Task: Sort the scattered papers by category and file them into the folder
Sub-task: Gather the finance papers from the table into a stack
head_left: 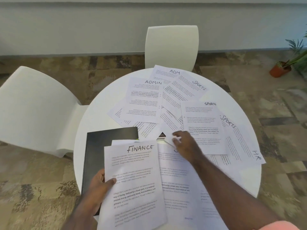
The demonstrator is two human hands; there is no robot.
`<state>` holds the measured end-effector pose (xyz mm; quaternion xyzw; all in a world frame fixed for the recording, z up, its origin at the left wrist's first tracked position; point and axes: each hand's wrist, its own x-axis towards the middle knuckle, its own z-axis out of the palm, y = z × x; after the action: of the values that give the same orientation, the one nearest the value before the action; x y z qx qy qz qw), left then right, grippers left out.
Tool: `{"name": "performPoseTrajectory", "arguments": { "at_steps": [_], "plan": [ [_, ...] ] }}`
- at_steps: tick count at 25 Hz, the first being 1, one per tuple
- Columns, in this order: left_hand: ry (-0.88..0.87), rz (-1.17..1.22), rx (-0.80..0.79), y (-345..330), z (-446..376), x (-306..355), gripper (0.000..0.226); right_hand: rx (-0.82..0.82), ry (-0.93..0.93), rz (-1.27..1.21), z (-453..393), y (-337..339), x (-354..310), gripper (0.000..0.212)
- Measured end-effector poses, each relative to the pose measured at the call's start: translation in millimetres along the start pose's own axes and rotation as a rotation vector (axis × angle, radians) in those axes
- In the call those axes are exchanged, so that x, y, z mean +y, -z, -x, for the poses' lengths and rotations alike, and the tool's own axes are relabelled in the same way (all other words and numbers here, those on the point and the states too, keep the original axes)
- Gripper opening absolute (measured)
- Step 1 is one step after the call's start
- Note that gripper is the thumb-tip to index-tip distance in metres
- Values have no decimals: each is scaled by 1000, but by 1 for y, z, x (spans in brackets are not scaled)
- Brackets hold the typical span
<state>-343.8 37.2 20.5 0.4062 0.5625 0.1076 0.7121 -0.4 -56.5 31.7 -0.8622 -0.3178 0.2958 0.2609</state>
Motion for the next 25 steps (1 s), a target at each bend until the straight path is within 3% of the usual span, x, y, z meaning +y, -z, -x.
{"name": "performPoseTrajectory", "arguments": {
  "at_steps": [3, 8, 13, 16, 20, 25],
  "plan": [
    [37, 103, -26, 24, 3, 5, 41, 167, -138, -41, 7, 41, 49, 29],
    [49, 234, 97, 51, 11, 15, 54, 328, -295, -48, 38, 81, 102, 34],
    [13, 283, 110, 59, 18, 24, 67, 409, -367, -14, 82, 87, 136, 35],
    [5, 275, 99, 54, 20, 28, 67, 417, -536, 115, 113, 75, 165, 56],
    [-24, 240, 88, 34, 19, 28, 54, 317, -773, 52, 156, 43, 199, 100],
    [-20, 193, 29, -2, 21, 30, 55, 281, -832, -118, 176, 25, 225, 105]
  ]
}}
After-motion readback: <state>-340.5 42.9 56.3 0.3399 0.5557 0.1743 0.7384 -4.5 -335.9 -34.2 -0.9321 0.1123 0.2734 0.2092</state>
